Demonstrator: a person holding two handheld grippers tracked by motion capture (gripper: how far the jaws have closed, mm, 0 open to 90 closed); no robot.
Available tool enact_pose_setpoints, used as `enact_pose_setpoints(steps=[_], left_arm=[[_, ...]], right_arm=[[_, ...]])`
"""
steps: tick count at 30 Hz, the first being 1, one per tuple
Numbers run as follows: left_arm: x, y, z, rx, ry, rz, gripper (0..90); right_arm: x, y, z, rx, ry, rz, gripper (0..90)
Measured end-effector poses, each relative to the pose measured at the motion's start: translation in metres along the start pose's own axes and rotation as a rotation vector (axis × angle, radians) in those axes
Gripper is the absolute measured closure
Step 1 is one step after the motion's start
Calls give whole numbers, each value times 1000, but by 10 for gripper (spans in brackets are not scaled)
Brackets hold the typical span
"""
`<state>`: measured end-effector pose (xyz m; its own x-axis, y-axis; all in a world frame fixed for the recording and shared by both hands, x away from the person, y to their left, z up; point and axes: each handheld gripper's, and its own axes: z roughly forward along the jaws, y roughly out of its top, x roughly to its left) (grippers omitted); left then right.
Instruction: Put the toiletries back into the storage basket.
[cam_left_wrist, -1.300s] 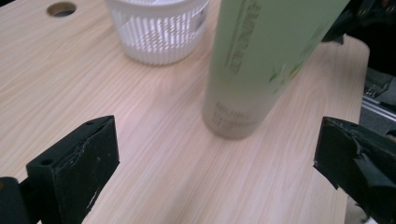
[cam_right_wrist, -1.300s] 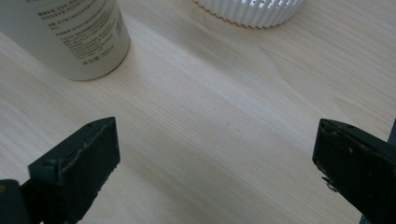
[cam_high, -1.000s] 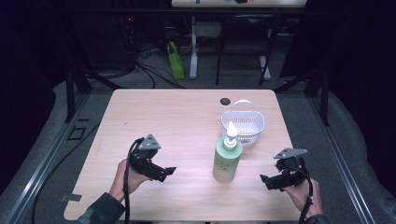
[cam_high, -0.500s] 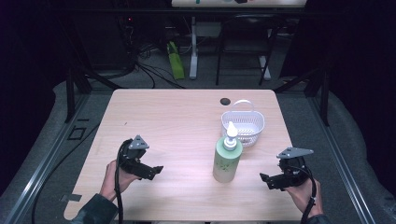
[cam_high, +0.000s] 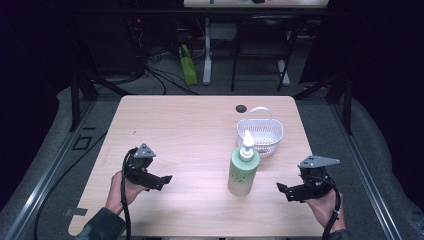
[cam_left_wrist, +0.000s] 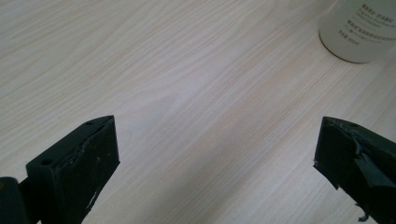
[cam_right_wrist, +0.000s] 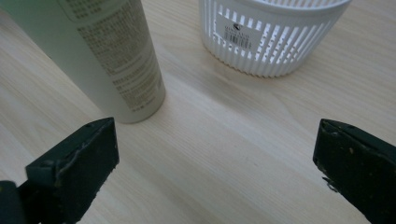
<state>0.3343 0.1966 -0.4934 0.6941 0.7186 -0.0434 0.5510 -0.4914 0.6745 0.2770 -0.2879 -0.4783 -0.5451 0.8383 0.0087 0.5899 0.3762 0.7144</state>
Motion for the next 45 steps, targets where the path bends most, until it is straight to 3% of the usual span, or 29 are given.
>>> enact_pose_setpoints(steps=[7,11,20,25,33,36,45], left_arm=[[1,0,0,0,-4,-8,0],[2,1,1,-30,-49,-59,0],[-5,5,5,-25,-37,-48,0],[-1,6,5,-54,-54,-103,0],[2,5,5,-42,-35,-105,0],[3,5,6,-51,-48,-114,0],[-3,9,9,-18,-18,-63,0]], right_arm=[[6,9,-5,-59,19,0,0],[8,13,-9,-96,40,9,0],[17,25,-20,-166,63,-8,0],[23,34,-26,-218,90,-8,0],[35,50,-25,-274,130,-32,0],[39,55,-23,-278,142,-41,0],[54,71,-15,-314,135,-69,0]])
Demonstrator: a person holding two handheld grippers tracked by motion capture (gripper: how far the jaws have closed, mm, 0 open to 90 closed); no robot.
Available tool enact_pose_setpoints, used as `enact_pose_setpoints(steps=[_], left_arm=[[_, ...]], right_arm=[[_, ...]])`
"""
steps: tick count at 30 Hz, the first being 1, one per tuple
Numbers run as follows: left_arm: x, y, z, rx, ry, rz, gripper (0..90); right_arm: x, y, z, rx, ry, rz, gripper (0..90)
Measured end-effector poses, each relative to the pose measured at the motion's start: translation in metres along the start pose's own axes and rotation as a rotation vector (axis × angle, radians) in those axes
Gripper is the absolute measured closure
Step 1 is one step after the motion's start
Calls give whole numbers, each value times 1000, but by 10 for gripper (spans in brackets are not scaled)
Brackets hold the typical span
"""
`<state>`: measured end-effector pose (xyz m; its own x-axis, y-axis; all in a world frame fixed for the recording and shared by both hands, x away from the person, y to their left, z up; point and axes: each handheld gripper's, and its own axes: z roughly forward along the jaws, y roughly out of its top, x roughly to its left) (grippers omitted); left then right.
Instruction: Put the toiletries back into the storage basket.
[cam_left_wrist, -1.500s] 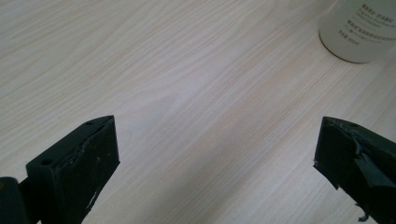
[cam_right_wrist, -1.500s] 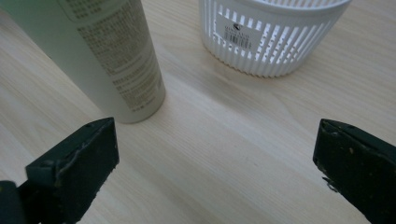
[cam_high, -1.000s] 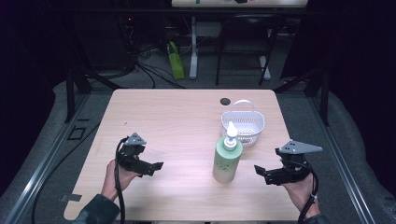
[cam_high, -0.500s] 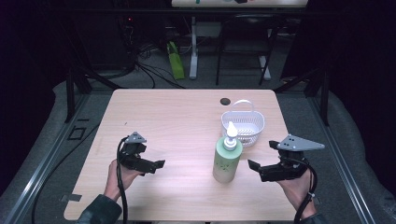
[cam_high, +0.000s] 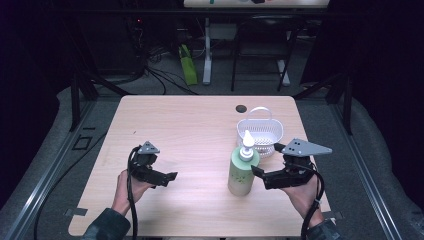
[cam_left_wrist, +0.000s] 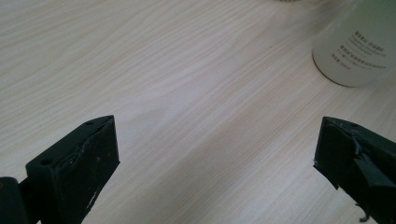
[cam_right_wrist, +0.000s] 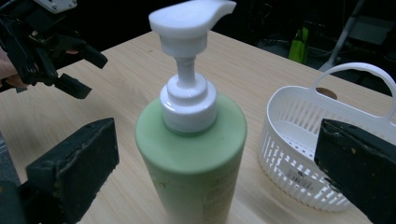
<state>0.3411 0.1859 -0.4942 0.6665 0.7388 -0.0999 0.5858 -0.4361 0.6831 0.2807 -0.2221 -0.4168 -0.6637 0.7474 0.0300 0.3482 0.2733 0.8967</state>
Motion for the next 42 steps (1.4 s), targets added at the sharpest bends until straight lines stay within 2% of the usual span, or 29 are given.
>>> enact_pose_setpoints(steps=[8,11,16,18,19,20,21,22,25,30,33,40,42], left_arm=[[4,-1,-1,-2,5,-6,0],[3,0,0,0,6,-2,0],[1,1,1,8,10,16,0],[1,1,1,11,12,20,0],[1,1,1,11,12,20,0],[1,2,2,13,11,19,0],[1,2,2,13,11,19,0],[1,2,3,17,6,21,0],[-1,3,4,18,9,26,0],[0,3,5,20,10,28,0],[0,3,5,20,11,28,0],[0,3,5,23,9,28,0],[0,3,5,23,9,29,0]], right_arm=[[7,7,14,-17,38,-7,0],[10,9,18,-37,31,-9,2],[16,8,20,-101,20,-16,161],[18,7,20,-124,6,-10,263],[18,7,20,-124,6,-10,263],[19,7,20,-151,-3,-6,328],[19,7,20,-151,-3,-6,328],[20,7,19,-178,-7,-7,377],[20,6,21,-204,-2,11,443],[17,4,24,-222,5,42,541],[16,3,24,-239,5,42,589],[18,2,25,-255,5,41,640],[17,2,25,-262,6,53,656]])
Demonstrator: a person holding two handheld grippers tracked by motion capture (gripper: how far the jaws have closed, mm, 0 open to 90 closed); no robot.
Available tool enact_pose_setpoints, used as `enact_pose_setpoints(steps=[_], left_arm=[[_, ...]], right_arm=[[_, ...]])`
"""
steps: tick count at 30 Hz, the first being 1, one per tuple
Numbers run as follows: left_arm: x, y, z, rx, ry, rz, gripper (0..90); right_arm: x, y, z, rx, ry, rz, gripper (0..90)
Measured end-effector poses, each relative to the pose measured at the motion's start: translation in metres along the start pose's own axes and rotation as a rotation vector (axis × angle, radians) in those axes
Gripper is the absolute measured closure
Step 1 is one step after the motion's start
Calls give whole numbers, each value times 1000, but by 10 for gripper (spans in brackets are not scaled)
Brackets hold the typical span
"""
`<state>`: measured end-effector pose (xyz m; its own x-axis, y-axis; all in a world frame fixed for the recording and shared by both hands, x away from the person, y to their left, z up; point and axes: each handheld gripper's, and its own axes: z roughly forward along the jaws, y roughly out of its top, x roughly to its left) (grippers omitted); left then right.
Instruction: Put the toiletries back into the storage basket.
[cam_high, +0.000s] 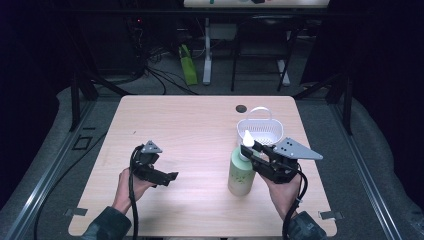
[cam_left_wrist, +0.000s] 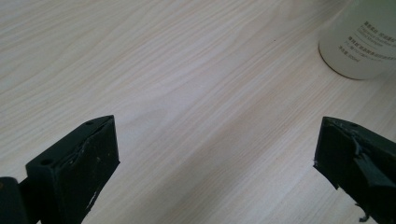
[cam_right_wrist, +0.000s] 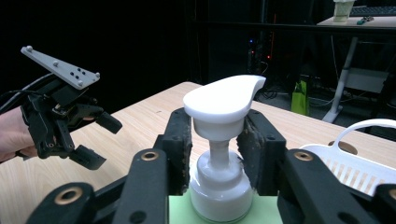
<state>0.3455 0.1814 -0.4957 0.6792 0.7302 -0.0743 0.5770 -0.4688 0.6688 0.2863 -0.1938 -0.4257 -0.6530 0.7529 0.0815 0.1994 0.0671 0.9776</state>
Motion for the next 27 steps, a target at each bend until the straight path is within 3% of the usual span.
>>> enact_pose_setpoints(steps=[5,27], left_arm=[[0,0,0,-1,5,4,0],[1,0,2,1,5,13,0]], right_arm=[[-1,-1,0,-13,6,21,670],[-1,5,-4,-49,7,10,675]])
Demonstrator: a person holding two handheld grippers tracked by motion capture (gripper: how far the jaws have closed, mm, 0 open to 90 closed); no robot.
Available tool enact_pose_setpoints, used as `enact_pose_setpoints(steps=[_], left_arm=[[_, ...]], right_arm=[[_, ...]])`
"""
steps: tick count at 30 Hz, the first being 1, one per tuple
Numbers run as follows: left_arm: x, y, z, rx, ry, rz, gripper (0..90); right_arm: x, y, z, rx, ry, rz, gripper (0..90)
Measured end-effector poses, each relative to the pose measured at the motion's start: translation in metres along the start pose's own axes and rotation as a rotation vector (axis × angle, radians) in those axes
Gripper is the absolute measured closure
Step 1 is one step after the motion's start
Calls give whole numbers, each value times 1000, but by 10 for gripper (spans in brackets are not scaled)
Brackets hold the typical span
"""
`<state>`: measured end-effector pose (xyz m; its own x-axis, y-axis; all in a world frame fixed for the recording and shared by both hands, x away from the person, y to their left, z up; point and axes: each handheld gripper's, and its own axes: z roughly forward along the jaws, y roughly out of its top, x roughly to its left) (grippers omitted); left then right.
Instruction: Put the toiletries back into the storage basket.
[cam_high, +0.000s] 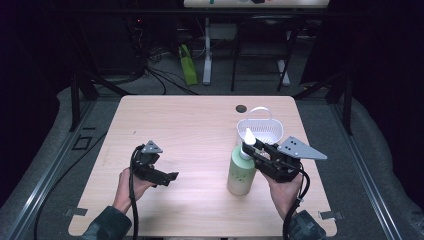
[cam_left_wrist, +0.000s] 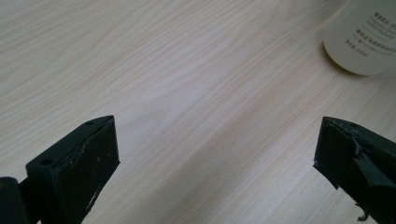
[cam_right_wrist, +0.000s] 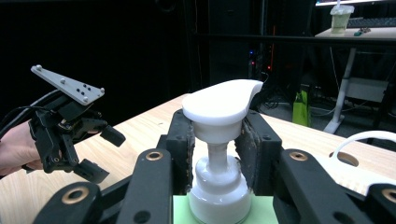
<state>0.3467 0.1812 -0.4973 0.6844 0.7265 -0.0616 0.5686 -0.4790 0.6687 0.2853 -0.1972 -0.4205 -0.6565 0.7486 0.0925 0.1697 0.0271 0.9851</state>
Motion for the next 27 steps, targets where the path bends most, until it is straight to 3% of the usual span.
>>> enact_pose_setpoints(steps=[8,27], left_arm=[[3,-3,2,19,14,7,0],[9,-7,4,50,42,-20,0]], right_arm=[[-1,7,-5,-9,-4,-8,675],[-5,18,-16,-16,-25,-33,674]])
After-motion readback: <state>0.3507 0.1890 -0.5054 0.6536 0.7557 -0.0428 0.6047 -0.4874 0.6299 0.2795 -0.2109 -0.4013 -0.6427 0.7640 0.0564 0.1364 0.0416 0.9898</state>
